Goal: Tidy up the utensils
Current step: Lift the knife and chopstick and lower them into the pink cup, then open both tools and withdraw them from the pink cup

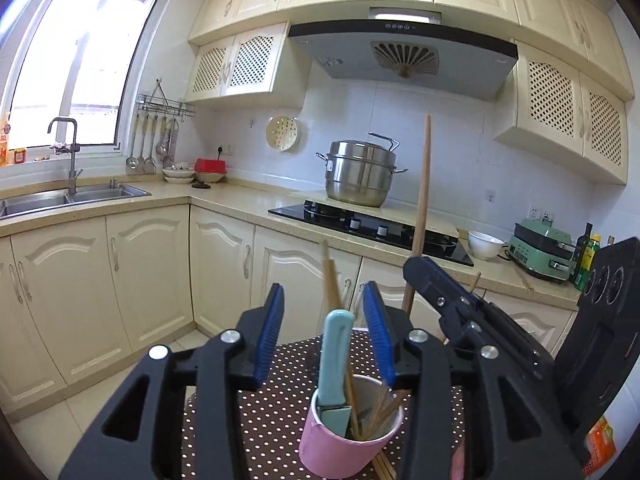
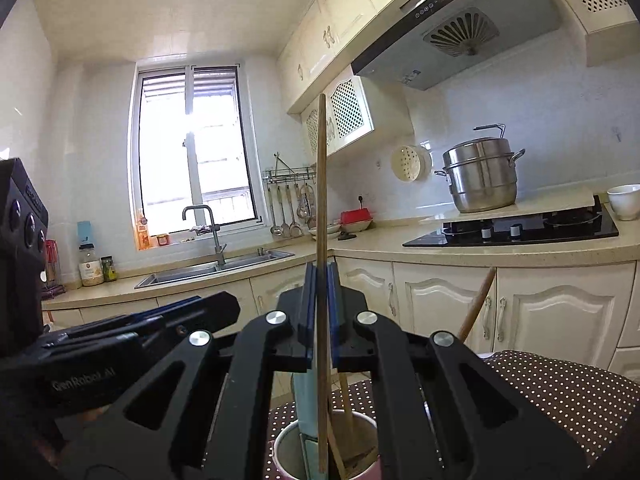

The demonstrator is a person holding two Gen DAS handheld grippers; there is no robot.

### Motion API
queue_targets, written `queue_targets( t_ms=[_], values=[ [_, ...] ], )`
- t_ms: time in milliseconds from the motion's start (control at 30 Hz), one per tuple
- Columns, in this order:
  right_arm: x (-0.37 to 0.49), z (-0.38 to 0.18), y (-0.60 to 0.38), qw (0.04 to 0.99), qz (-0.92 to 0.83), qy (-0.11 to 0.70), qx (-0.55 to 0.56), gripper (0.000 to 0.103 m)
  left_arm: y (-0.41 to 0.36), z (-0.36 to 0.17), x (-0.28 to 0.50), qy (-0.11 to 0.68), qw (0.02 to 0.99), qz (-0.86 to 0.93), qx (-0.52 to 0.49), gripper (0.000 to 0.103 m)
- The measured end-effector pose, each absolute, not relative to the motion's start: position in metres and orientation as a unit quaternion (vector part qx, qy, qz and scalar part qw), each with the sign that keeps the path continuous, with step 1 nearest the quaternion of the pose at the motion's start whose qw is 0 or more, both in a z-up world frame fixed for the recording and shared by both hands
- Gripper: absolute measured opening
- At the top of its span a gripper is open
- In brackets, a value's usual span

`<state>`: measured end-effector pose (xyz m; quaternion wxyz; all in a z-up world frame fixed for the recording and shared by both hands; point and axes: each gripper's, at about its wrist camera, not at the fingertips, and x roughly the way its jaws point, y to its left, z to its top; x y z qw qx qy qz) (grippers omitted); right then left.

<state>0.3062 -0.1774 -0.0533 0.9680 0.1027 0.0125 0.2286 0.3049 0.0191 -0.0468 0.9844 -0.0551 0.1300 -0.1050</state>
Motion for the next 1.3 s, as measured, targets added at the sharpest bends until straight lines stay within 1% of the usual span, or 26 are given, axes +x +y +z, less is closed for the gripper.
queue_targets(
  t_ms=[33, 167, 267, 567, 767, 1067, 1300],
  values=[
    [0.306, -0.054, -0.176, 0.968, 0.228, 0.014, 0.101, 0.006, 0.02, -0.046, 0.304, 0.129, 0.985, -0.099, -0.051, 0.046],
    [0.304, -0.059, -0.17, 0.969, 0.229, 0.019, 0.093, 0.006, 0.023, -0.045, 0.299, 0.127, 0.988, -0.083, -0.042, 0.048],
    [0.303, -0.063, -0.165, 0.97, 0.228, 0.025, 0.084, 0.006, 0.028, -0.045, 0.297, 0.128, 0.988, -0.077, -0.04, 0.052],
    [0.303, -0.081, -0.156, 0.972, 0.22, 0.054, 0.059, 0.006, 0.038, -0.05, 0.295, 0.139, 0.988, -0.058, -0.04, 0.054],
    [0.305, -0.092, -0.152, 0.971, 0.219, 0.075, 0.05, 0.006, 0.042, -0.049, 0.293, 0.14, 0.988, -0.049, -0.039, 0.06],
    [0.306, -0.103, -0.154, 0.97, 0.216, 0.103, 0.05, 0.006, 0.051, -0.047, 0.286, 0.139, 0.988, -0.044, -0.045, 0.062],
    [0.301, -0.102, -0.155, 0.969, 0.213, 0.11, 0.051, 0.006, 0.061, -0.053, 0.288, 0.159, 0.985, -0.031, -0.053, 0.062]
  ],
)
